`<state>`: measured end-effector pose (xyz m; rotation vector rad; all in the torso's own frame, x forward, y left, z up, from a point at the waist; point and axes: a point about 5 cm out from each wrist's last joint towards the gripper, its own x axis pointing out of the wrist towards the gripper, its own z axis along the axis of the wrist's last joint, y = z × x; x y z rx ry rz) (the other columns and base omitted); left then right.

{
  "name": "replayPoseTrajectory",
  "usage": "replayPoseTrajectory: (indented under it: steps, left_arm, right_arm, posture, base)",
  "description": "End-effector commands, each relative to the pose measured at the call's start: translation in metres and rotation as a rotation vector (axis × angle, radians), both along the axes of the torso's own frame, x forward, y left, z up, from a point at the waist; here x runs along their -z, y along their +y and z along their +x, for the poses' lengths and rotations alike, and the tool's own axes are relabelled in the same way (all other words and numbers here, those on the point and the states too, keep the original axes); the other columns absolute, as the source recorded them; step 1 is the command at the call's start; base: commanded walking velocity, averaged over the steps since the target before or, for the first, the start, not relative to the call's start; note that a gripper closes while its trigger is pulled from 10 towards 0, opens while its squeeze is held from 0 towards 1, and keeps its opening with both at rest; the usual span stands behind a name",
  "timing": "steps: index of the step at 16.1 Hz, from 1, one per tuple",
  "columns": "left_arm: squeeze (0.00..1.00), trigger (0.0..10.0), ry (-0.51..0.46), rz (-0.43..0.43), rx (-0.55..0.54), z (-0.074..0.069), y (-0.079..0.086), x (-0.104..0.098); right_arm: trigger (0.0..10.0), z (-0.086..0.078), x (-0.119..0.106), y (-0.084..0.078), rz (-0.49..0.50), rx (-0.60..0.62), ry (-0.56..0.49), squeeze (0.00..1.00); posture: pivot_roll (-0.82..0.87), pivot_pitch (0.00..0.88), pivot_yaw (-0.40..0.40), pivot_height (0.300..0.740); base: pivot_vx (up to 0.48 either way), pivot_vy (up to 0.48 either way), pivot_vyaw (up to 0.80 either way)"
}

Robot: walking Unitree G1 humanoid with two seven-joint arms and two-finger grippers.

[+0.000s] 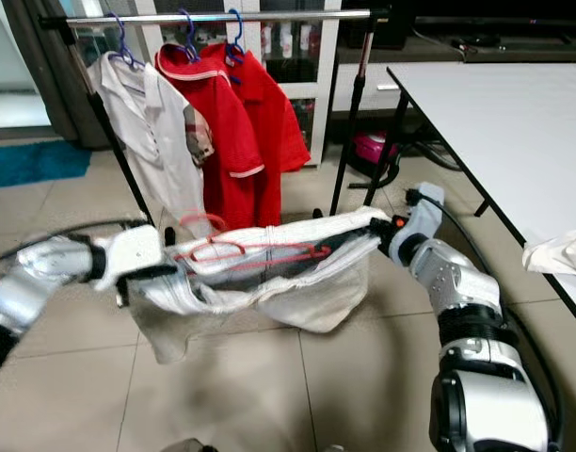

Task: Hang hanger

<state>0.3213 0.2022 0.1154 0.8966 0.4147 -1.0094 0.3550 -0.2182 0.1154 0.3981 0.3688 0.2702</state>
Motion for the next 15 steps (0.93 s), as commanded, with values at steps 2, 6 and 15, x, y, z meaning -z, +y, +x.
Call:
replayPoseTrajectory:
  steps: [2, 6, 15]
  left_arm:
    - [0.0, 0.0, -0.021, 0.032, 0.006, 0.006, -0.007, -0.001]
    - [0.0, 0.0, -0.054, 0.122, -0.045, 0.018, -0.018, 0.011]
    - [0.0, 0.0, -0.297, 0.021, -0.433, 0.049, -0.014, -0.003]
  right_arm:
    - [0.0, 0.005, -0.016, 0.004, -0.013, 0.0, -0.044, 0.0]
    - [0.0, 0.01, -0.028, 0.025, 0.019, 0.018, -0.037, 0.0]
    - [0.0, 0.003, -0.035, 0.029, -0.011, 0.1, 0.0, 0.0]
  posture:
    - [-0.12, 0.0, -0.013, 0.74]
    - [-0.13, 0.0, -0.011, 0.74]
    - [-0.13, 0.0, -0.03, 0.74]
  base:
    - [0.0, 0.0, 0.0]
    - [0.0, 0.0, 0.0]
    - [0.0, 0.0, 0.0]
